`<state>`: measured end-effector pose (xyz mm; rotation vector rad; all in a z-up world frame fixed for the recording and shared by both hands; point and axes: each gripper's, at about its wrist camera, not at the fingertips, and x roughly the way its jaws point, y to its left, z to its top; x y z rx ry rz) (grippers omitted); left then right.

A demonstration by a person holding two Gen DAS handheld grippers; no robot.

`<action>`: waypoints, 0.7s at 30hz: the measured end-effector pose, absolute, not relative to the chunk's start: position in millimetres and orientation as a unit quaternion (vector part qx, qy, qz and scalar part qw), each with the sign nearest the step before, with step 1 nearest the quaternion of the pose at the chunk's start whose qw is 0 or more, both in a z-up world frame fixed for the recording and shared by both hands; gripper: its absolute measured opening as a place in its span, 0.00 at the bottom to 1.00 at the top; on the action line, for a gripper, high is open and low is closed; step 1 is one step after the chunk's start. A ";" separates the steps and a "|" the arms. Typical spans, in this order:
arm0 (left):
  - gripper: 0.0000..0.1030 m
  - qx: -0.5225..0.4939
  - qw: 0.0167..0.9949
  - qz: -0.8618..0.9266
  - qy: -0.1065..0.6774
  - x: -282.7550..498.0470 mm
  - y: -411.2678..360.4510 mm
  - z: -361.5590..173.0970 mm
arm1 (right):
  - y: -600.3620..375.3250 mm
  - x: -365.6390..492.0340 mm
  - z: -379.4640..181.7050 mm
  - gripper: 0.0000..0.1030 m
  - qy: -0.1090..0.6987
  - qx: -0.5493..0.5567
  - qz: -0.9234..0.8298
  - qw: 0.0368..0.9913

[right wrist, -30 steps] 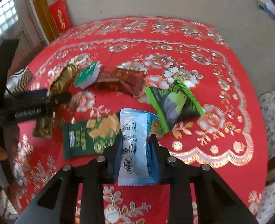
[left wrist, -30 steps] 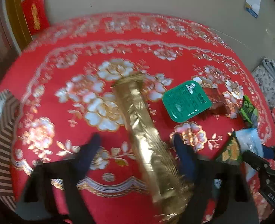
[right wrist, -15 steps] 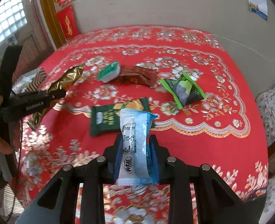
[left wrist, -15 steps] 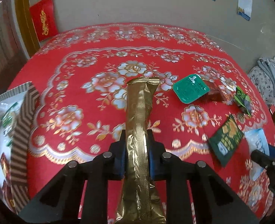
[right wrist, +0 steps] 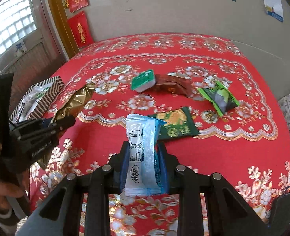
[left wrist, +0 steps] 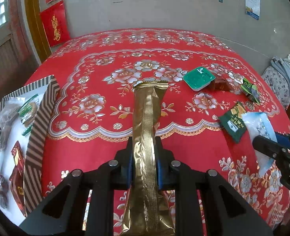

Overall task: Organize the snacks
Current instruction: 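Carry the gold foil bar with the left tool while the right tool carries the white-blue candy to the box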

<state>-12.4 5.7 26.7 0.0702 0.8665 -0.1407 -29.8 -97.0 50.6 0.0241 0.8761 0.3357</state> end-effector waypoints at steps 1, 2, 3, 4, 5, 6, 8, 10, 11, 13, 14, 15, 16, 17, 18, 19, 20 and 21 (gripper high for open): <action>0.20 0.036 0.906 -0.067 0.418 -14.2 6.4 27.0 | -94.2 -30.4 51.0 0.27 0.421 0.011 0.163 0.892; 0.20 0.036 0.907 -0.065 0.415 -16.3 7.9 27.9 | -90.2 -30.9 51.7 0.27 0.419 0.012 0.165 0.893; 0.20 0.036 0.908 -0.064 0.413 -18.3 9.7 29.0 | -84.9 -30.8 52.6 0.27 0.418 0.012 0.168 0.893; 0.20 0.037 0.908 -0.063 0.412 -19.7 11.1 30.0 | -81.4 -31.2 53.1 0.27 0.416 0.012 0.171 0.893; 0.20 0.038 0.910 -0.060 0.409 -21.4 13.2 31.1 | -77.3 -31.3 53.9 0.27 0.414 0.012 0.174 0.893; 0.20 0.038 0.911 -0.057 0.407 -23.4 15.3 32.4 | -73.2 -31.3 54.5 0.27 0.413 0.012 0.176 0.893; 0.20 0.038 0.912 -0.055 0.404 -26.6 19.9 34.5 | -67.4 -31.6 55.3 0.27 0.411 0.016 0.181 0.893; 0.20 0.037 0.914 -0.052 0.401 -30.1 24.4 36.7 | -59.2 -32.4 56.2 0.27 0.410 0.017 0.186 0.893; 0.20 0.036 0.915 -0.050 0.400 -31.5 27.0 37.8 | -55.1 -32.8 56.6 0.27 0.410 0.016 0.189 0.892; 0.20 0.033 0.915 -0.048 0.398 -33.9 32.3 39.5 | -46.6 -34.0 57.6 0.27 0.409 0.013 0.194 0.892; 0.20 0.032 0.916 -0.046 0.397 -35.3 36.0 40.5 | -42.9 -34.3 58.4 0.27 0.409 0.012 0.196 0.891; 0.20 0.031 0.916 -0.044 0.397 -36.1 37.8 40.8 | -39.2 -34.5 59.1 0.27 0.408 0.012 0.199 0.891; 0.20 0.029 0.917 -0.043 0.396 -37.1 40.8 41.6 | -35.9 -34.9 59.9 0.27 0.407 0.011 0.201 0.891; 0.20 0.027 0.917 -0.042 0.396 -38.5 43.6 42.4 | -33.2 -35.7 60.7 0.27 0.406 0.011 0.204 0.891; 0.20 0.026 0.918 -0.040 0.395 -39.9 46.4 43.4 | -30.5 -36.2 61.4 0.27 0.405 0.011 0.206 0.891; 0.20 0.025 0.918 -0.039 0.394 -41.3 48.8 44.4 | -26.6 -36.5 62.3 0.27 0.405 0.010 0.209 0.890; 0.20 0.024 0.919 -0.038 0.392 -43.0 52.0 45.9 | -23.5 -36.7 63.0 0.27 0.405 0.009 0.211 0.890; 0.20 0.023 0.919 -0.037 0.391 -43.9 54.1 46.9 | -19.1 -37.3 64.4 0.27 0.405 0.008 0.213 0.889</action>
